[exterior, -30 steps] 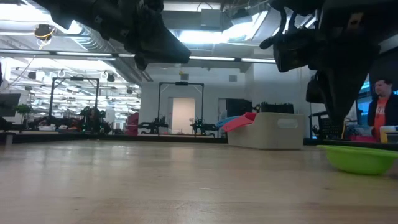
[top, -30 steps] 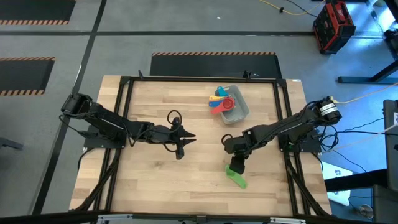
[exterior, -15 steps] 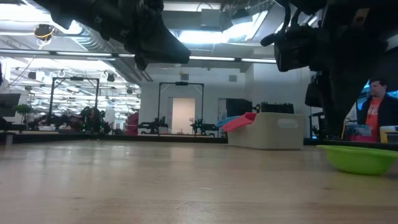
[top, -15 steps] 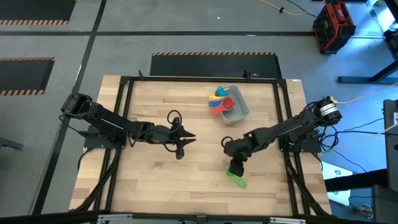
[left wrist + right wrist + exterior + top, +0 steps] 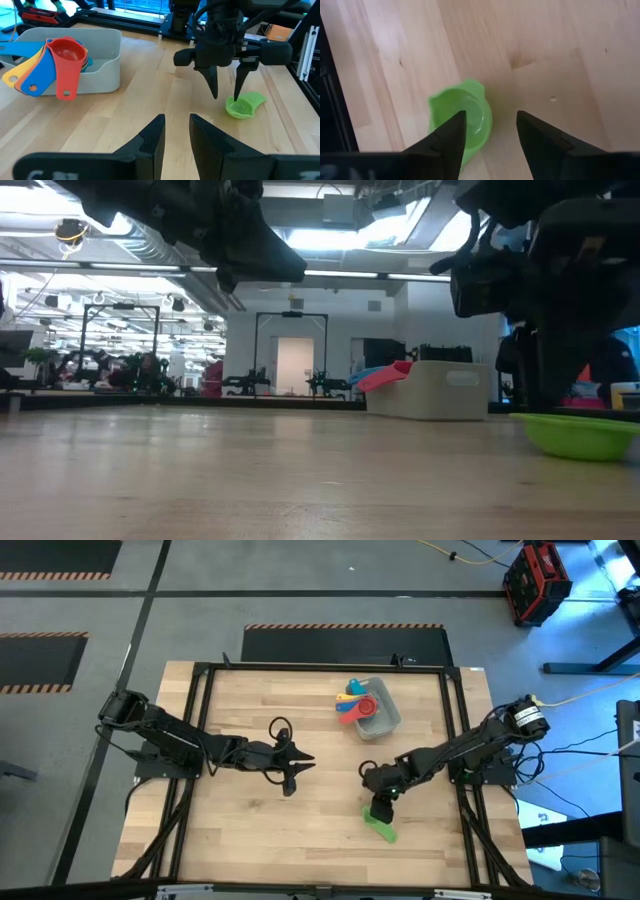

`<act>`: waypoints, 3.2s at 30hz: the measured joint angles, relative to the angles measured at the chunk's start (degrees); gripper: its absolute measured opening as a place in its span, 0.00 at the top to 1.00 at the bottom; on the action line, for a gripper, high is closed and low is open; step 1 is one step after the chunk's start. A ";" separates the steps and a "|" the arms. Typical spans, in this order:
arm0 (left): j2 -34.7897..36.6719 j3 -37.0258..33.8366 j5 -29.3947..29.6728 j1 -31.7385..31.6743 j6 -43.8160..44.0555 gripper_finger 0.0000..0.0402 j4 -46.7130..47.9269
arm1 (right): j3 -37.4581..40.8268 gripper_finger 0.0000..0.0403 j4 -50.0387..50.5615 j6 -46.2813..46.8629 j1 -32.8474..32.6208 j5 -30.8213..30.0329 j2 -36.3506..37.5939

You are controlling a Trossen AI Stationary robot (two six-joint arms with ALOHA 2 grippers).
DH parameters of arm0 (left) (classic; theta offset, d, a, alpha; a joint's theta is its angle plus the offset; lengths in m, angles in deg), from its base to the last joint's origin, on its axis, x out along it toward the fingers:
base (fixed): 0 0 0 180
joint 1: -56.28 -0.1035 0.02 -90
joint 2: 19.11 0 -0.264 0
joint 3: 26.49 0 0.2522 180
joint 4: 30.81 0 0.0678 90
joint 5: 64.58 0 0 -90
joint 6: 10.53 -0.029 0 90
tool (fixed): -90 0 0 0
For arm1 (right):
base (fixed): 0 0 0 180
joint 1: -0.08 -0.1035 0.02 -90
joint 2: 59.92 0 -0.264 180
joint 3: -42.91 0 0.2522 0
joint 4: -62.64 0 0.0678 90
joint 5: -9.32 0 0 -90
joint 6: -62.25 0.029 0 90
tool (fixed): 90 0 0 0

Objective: Nest measuring cups in basket
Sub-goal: Stack the green measuring cup on top of the red measuring cup into the gray bin

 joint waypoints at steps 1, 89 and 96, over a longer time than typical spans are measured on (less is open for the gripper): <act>0.00 0.00 0.04 0.00 0.00 0.80 0.00 | 0.19 0.56 -0.10 -0.04 -0.13 -0.06 0.00; 0.00 0.00 4.25 -0.02 -0.48 0.80 -0.02 | -35.21 0.96 35.34 -67.60 29.74 -25.92 -3.26; 0.00 0.00 4.52 -0.02 -0.44 0.80 -0.02 | -35.42 0.97 35.46 -42.93 37.33 -23.63 -3.21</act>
